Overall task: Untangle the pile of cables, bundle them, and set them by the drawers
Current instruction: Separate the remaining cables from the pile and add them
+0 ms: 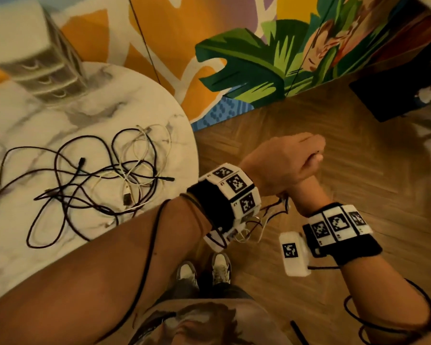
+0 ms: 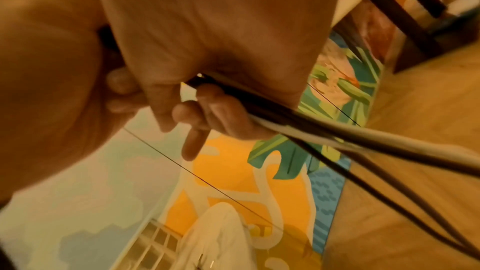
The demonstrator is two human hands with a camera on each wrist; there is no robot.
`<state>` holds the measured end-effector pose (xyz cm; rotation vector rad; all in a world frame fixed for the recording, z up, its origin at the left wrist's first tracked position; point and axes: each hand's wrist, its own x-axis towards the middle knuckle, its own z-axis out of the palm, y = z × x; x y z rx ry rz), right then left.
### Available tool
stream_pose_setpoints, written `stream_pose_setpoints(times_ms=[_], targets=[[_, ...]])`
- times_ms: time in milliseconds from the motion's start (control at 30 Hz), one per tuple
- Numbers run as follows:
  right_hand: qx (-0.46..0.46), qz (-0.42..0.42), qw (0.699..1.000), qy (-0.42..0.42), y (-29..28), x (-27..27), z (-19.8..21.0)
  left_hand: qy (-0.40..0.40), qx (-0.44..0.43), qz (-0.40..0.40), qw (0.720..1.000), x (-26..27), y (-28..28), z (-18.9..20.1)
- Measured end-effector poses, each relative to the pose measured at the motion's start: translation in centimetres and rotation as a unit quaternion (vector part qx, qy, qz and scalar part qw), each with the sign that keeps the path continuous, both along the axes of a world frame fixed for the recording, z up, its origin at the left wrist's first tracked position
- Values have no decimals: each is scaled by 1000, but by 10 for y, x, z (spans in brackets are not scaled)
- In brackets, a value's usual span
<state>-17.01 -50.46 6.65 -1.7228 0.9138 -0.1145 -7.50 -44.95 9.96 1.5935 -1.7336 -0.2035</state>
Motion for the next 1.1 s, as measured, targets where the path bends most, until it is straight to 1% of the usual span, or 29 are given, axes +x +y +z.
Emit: stream_pose_setpoints(times_ms=[33,100,167,200,267,333,367,433,500,533,567,600,633,667,700,733,767,833,867,900,967,1000,1067,1100], targets=[[-15,23,1000,-13,5,3,4,28,-5,14,999,0,4,-3],[-46,73,996,-4,14,9,7,60,-10,35,998,-4,12,-9],[-77,139,986,52,17,12,6,64,-15,44,997,-4,18,-14],[-106,168,976,88,17,11,4,56,-16,48,997,-4,20,-16],[-163,226,952,124,20,13,0,18,-29,75,997,-2,28,-19],[-188,257,940,124,27,15,-7,-9,-33,109,993,1,36,-23],[-191,263,940,102,34,19,-13,-15,-31,129,991,2,41,-25],[-186,225,956,41,45,26,-20,-12,-19,158,987,5,52,-26],[-171,200,965,-7,54,32,-24,11,32,151,988,11,62,-22],[-154,204,967,-15,57,35,-28,10,67,139,988,17,71,-22],[-136,208,968,-23,57,36,-36,-7,84,134,987,24,79,-22],[-105,203,973,-7,57,39,-40,-23,90,149,984,34,89,-26],[-79,182,980,1,57,41,-43,-8,99,189,977,47,100,-32],[-51,155,986,26,57,43,-48,36,128,244,961,64,111,-42],[-14,137,990,32,58,46,-51,60,176,288,939,81,124,-53],[7,129,991,30,62,49,-50,52,236,315,918,98,136,-65],[44,115,992,7,66,53,-52,10,307,319,896,113,148,-77],[88,101,991,-19,73,59,-47,-70,434,278,854,131,170,-96],[86,104,991,-15,76,62,-47,-100,469,258,839,134,177,-103],[88,105,991,-11,78,65,-49,-125,485,247,829,132,182,-108],[93,116,989,-4,85,70,-50,-155,484,241,827,126,189,-117],[95,125,988,-6,88,71,-50,-158,471,244,833,124,191,-121],[83,144,986,-10,93,75,-48,-125,400,272,866,120,193,-121],[78,148,986,-12,97,78,-46,-82,339,300,888,119,193,-115]])
